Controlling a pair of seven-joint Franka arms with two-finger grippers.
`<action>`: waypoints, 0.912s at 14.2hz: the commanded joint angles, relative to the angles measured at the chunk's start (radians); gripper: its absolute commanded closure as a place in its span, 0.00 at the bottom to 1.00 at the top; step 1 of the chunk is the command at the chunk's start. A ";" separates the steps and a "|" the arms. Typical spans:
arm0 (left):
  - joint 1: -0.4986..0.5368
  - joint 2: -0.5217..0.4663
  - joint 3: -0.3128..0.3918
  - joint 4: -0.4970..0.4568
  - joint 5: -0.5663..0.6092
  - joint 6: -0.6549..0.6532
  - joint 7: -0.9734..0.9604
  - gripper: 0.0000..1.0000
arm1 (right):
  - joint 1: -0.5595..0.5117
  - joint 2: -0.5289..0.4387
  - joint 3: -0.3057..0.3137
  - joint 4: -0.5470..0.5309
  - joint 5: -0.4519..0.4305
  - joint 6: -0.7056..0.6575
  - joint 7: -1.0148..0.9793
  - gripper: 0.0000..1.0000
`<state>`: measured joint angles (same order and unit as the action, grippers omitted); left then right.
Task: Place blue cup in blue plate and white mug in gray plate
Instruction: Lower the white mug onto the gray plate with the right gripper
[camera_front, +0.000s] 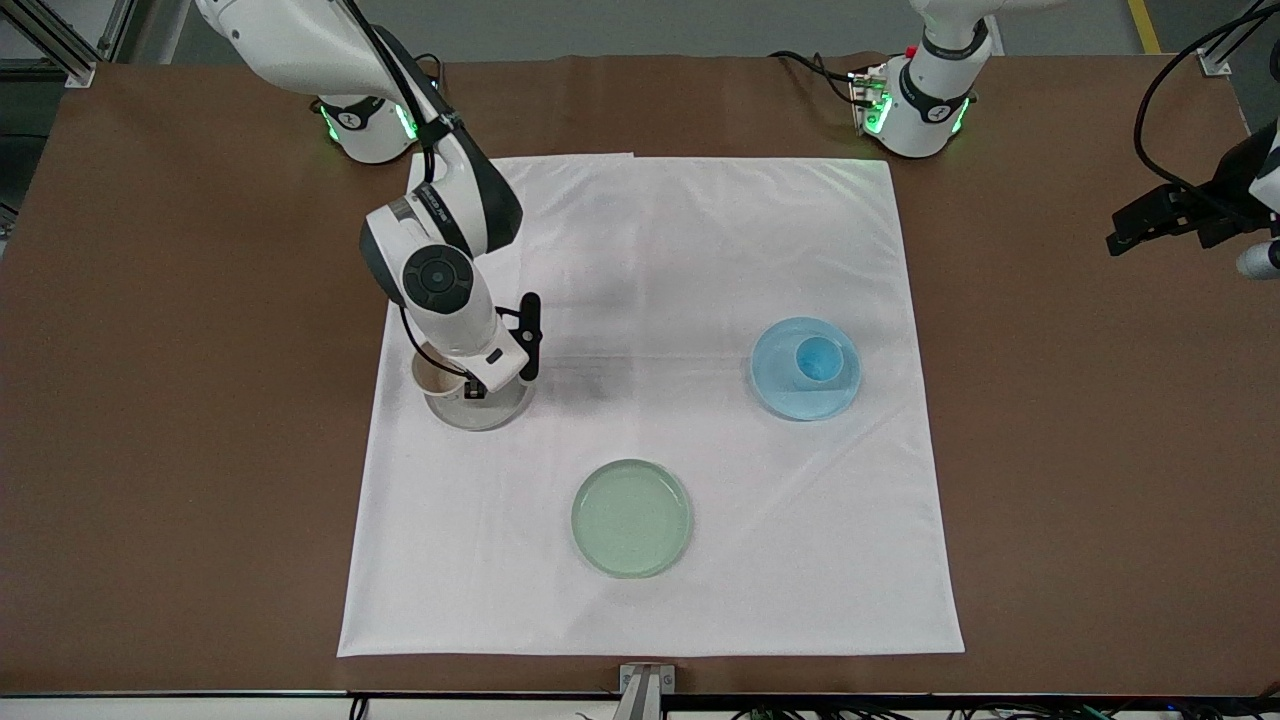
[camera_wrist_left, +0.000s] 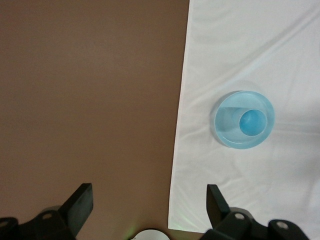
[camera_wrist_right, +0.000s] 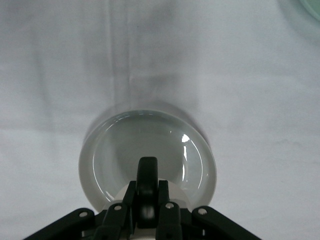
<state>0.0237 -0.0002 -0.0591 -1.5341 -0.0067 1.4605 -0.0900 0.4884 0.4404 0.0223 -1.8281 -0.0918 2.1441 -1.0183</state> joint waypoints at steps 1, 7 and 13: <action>-0.004 0.002 -0.005 -0.023 -0.022 0.052 -0.004 0.00 | 0.004 0.009 0.005 -0.013 0.037 0.020 -0.022 0.99; -0.002 0.019 -0.005 -0.023 -0.009 0.072 -0.001 0.00 | 0.019 0.066 0.005 -0.013 0.040 0.080 -0.013 0.98; -0.001 0.014 -0.005 -0.018 -0.003 0.075 0.018 0.00 | 0.022 0.069 0.005 -0.013 0.038 0.088 -0.016 0.87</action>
<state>0.0216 0.0240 -0.0644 -1.5536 -0.0120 1.5299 -0.0887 0.5039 0.5189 0.0305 -1.8291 -0.0725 2.2221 -1.0184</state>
